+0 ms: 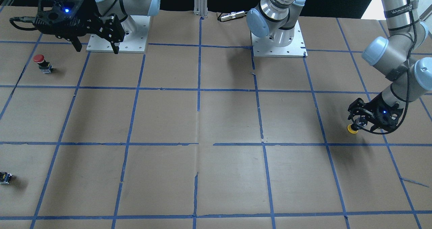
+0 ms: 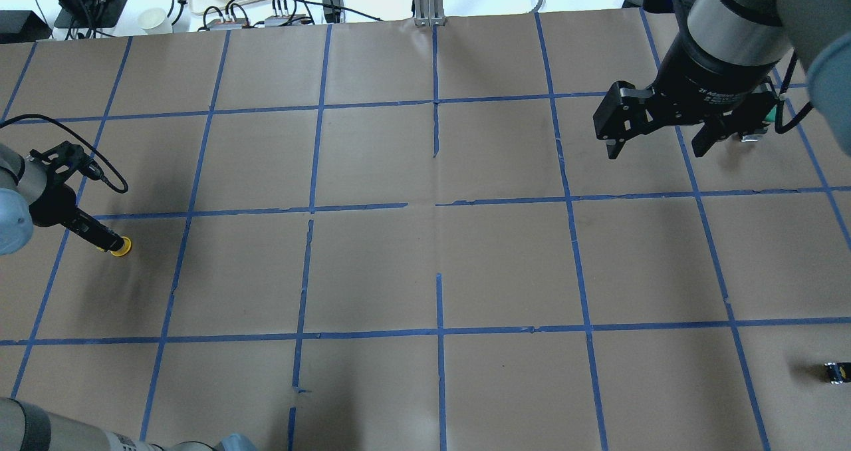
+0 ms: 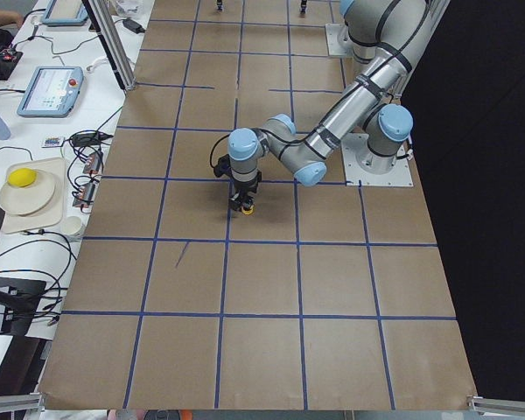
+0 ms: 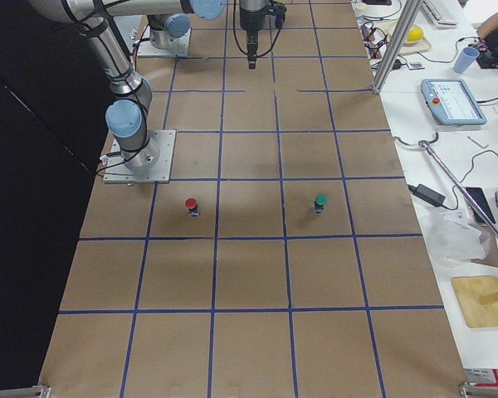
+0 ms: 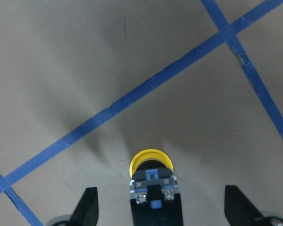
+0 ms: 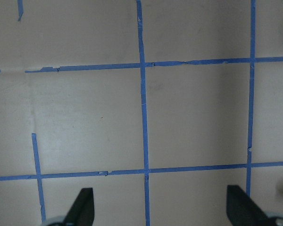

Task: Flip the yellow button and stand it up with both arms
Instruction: 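Close the left gripper on the button's body behind the yellow cap, then lift the button and swing it toward the table center with the left gripper, then hold the button out with the left gripper while the right gripper approaches the yellow cap, then move the open right gripper onto the yellow cap and close it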

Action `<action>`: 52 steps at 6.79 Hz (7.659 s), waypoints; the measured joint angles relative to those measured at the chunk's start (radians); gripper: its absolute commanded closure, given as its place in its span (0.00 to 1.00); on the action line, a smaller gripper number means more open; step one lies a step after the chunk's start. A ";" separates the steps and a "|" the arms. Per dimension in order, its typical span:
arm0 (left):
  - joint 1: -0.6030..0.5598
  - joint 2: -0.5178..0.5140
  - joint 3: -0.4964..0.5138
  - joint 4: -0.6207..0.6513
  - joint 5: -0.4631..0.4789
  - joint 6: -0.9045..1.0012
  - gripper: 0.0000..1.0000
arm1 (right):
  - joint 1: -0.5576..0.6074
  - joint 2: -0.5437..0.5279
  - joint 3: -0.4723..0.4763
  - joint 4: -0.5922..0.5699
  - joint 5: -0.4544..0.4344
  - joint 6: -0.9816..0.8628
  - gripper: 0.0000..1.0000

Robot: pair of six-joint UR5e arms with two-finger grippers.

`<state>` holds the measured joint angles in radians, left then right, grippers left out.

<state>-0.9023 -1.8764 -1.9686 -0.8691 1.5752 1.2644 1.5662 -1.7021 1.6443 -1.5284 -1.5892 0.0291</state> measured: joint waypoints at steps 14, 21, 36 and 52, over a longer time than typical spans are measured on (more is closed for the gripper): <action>-0.411 0.223 0.020 -0.273 -0.558 -0.624 0.97 | 0.000 -0.003 0.002 0.002 0.001 0.000 0.00; -0.697 0.245 0.039 -0.159 -1.196 -1.343 0.97 | -0.076 0.004 -0.032 0.000 0.013 -0.046 0.02; -0.718 0.245 0.074 -0.201 -1.537 -1.584 0.98 | -0.353 0.000 0.141 0.580 1.298 -0.211 0.01; -0.717 0.239 0.072 -0.192 -1.556 -1.561 0.98 | -0.268 -0.014 0.142 0.524 1.339 -0.221 0.06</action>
<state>-1.6194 -1.6379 -1.8967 -1.0611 0.0195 -0.2969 1.2978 -1.7156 1.7867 -1.0048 -0.2505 -0.1919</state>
